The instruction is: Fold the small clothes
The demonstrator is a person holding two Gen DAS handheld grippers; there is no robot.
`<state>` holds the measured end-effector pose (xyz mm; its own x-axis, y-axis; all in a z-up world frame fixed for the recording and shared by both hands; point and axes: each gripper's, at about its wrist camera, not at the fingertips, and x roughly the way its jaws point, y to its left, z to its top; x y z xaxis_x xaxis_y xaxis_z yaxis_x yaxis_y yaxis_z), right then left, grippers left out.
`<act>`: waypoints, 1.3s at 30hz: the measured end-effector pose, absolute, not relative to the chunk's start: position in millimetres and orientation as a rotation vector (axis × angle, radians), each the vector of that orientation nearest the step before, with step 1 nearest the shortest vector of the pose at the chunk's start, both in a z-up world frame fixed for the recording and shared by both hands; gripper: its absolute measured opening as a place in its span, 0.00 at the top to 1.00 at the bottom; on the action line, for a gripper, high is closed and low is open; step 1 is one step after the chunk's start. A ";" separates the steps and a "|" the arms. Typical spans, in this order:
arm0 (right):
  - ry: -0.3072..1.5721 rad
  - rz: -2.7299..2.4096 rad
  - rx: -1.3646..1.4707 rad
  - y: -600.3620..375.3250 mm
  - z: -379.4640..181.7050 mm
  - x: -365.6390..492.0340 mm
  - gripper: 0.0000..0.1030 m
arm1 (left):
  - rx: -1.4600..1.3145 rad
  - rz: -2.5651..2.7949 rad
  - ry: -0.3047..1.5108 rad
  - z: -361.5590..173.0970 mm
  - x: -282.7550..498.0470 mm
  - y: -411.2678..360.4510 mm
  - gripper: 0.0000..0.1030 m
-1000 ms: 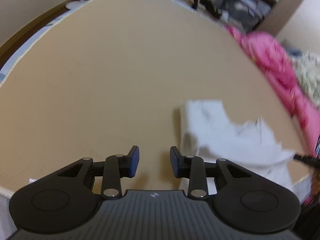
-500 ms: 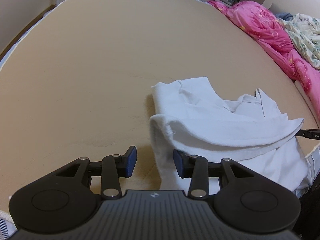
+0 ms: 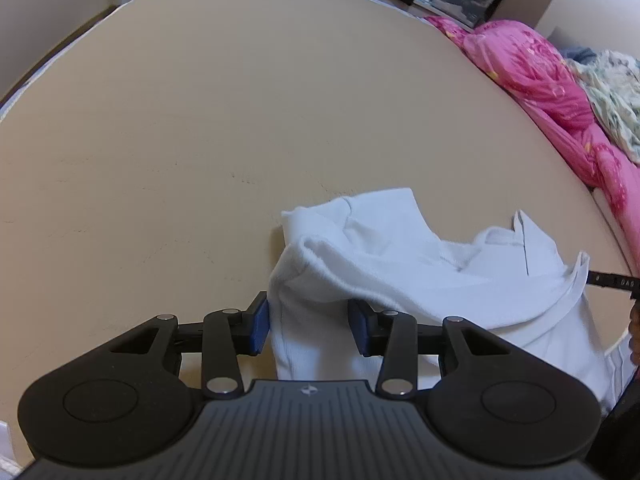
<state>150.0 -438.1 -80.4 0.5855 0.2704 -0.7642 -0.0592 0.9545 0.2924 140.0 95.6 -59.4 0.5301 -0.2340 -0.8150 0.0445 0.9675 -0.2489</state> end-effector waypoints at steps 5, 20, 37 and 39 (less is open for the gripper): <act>0.928 0.180 0.271 -436.3 -86.1 161.8 0.73 | -0.239 -0.157 0.994 -61.2 148.5 97.5 0.55; 0.634 0.083 0.441 -452.1 -50.3 159.5 0.95 | -0.240 -0.077 0.789 -36.3 154.3 107.2 0.95; 0.831 0.067 0.482 -447.7 -72.6 173.7 0.78 | -0.333 -0.131 0.939 -53.8 147.1 117.2 0.72; 0.870 0.109 0.495 -447.9 -71.6 159.5 0.77 | -0.337 -0.179 0.996 -57.7 134.3 122.3 0.69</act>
<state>159.5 -447.9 -71.6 0.6472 0.2894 -0.7052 0.1060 0.8820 0.4592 134.3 122.3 -57.7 0.5350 -0.2994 -0.7900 -0.0058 0.9338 -0.3579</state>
